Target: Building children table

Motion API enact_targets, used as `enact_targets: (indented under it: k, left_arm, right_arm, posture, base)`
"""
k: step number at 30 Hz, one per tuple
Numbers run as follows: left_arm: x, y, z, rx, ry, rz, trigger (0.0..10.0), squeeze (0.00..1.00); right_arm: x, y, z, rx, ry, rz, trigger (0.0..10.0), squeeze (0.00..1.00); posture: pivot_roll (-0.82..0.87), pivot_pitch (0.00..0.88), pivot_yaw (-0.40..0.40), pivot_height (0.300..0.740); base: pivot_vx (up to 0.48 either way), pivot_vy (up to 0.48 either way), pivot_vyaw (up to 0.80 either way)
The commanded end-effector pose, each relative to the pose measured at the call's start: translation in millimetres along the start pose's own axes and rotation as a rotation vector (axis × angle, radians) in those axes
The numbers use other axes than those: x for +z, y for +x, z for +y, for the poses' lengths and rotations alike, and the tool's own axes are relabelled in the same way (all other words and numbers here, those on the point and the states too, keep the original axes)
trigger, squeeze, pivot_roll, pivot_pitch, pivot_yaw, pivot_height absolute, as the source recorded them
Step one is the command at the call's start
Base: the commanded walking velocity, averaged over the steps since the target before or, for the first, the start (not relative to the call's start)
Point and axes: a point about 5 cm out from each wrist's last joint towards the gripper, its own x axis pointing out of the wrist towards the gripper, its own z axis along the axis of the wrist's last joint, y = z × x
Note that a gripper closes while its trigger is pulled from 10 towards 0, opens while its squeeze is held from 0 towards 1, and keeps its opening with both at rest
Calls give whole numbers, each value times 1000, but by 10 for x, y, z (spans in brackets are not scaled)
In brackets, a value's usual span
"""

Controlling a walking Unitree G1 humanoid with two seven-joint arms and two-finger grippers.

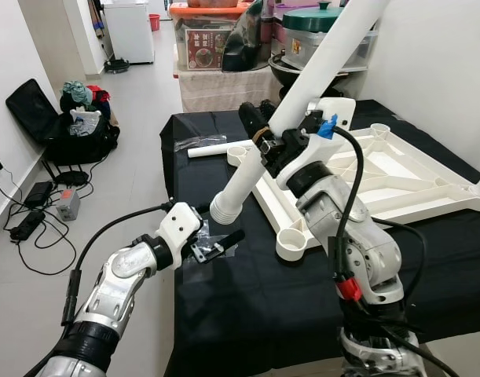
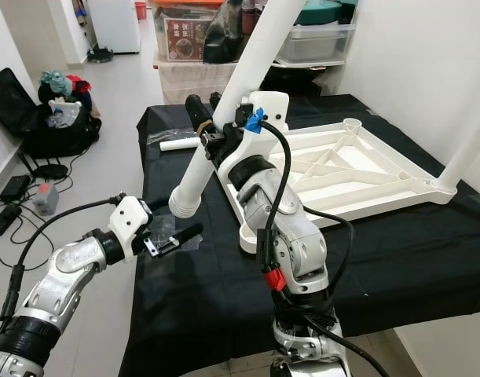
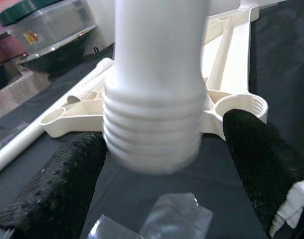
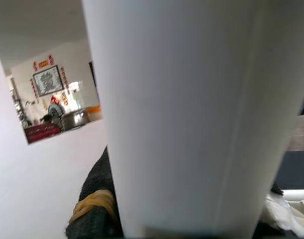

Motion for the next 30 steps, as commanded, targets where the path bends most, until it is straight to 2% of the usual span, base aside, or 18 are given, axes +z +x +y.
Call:
enact_targets:
  k: [1, 12, 30]
  left_arm:
    - [18, -2, 16, 9, 20, -1, 10000, 0]
    - [21, 18, 46, 14, 29, -3, 10000, 0]
    - [-76, 47, -63, -9, -3, 22, 10000, 0]
  right_arm:
    - [-30, -15, 35, 24, -1, 21, 10000, 0]
    - [-66, -18, 125, 83, 2, 49, 10000, 0]
    - [68, -35, 303, 218, 38, 28, 10000, 0]
  posture:
    - [42, 0, -41, 740]
    - [35, 0, -36, 740]
    - [23, 0, -37, 740]
  base:
    - [0, 0, 0]
    - [0, 0, 0]
    - [0, 0, 0]
